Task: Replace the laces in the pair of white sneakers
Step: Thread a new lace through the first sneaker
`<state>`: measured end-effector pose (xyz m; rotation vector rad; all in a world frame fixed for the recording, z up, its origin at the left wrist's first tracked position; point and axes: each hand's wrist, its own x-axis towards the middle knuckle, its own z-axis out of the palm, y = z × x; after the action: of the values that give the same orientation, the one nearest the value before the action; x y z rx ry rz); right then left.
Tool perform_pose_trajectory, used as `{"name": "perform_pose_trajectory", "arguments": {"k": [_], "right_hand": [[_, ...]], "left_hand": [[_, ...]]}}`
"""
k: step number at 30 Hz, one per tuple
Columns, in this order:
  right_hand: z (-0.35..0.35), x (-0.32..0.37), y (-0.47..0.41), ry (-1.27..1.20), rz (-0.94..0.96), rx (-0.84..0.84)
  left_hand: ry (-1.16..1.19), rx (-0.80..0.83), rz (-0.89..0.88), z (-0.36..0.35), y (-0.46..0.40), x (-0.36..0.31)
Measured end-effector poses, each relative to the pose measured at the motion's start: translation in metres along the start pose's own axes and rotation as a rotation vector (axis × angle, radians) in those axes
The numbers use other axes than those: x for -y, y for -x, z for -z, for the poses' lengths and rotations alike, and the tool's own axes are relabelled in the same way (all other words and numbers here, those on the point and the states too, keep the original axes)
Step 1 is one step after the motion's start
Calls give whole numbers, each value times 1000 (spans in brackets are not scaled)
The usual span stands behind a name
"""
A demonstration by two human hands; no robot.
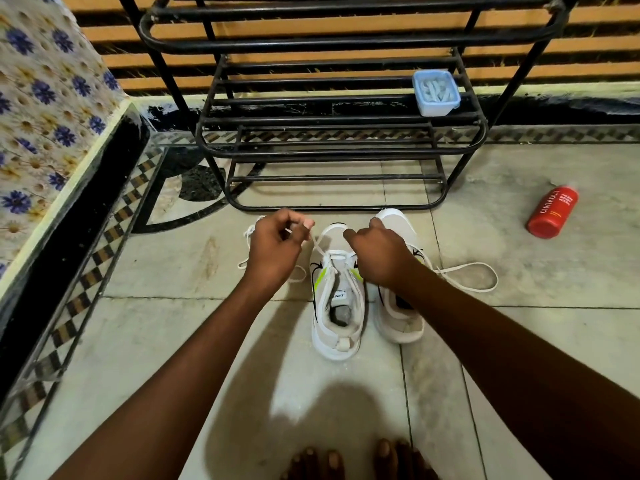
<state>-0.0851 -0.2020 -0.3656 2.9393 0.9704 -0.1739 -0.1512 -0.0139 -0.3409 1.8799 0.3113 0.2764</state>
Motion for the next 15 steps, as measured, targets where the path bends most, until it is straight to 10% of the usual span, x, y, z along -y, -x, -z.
{"name": "perform_pose_trajectory", "arguments": {"k": [15], "right_hand": [[84,-21,19,-812,-54,-76]], "left_hand": [[67,72,-94,23,9,-82]]}}
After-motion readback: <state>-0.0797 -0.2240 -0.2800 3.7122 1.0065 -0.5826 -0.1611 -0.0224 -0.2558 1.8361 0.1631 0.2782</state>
